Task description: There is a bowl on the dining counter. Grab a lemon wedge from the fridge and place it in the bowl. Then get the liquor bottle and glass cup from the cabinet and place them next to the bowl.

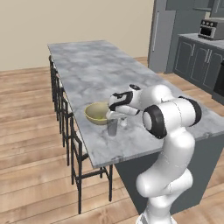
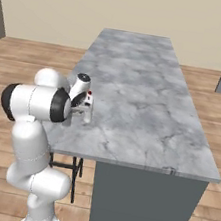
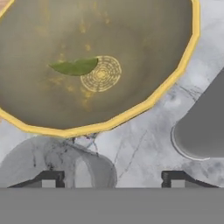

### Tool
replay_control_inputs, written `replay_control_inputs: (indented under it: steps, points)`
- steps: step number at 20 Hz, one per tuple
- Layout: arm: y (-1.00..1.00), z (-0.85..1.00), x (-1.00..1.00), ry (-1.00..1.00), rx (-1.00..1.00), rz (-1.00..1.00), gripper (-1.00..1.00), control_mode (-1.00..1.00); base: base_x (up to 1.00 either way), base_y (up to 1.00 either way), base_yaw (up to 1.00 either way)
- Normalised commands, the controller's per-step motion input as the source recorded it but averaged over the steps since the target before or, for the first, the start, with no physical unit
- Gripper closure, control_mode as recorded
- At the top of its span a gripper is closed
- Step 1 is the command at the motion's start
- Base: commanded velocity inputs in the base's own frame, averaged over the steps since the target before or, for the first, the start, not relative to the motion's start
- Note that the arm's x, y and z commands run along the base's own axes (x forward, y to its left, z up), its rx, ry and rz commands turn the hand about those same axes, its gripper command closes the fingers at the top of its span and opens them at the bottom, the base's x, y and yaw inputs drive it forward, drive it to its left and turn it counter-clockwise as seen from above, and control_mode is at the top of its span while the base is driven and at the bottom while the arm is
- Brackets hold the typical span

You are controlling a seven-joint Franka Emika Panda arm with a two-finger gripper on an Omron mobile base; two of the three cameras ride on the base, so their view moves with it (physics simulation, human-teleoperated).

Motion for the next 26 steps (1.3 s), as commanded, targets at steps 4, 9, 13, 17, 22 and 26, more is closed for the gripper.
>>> replay_control_inputs:
  steps: [4,9,13,17,22,26]
  points:
    - [0.0,0.48,-0.54,-0.21,0.0,0.0,-1.0,-1.0,0.0,0.0,0.0]
    - [-0.01,0.62,-0.59,-0.21,0.0,0.0,-1.0,-1.0,0.0,0.0,0.0]
    - [-0.07,0.82,-0.68,-0.2,0.0,0.0,-1.0,-1.0,0.0,0.0,0.0]
    - [-0.15,0.94,-0.78,-0.17,0.0,0.0,-1.0,-1.0,0.0,0.0,0.0]
    - [-0.09,0.86,-0.87,-0.08,-0.01,-0.02,-1.0,-1.0,0.0,0.0,0.0]
    - [-0.04,0.63,-0.8,0.0,-0.05,-0.12,-1.0,-1.0,0.0,0.0,0.0]
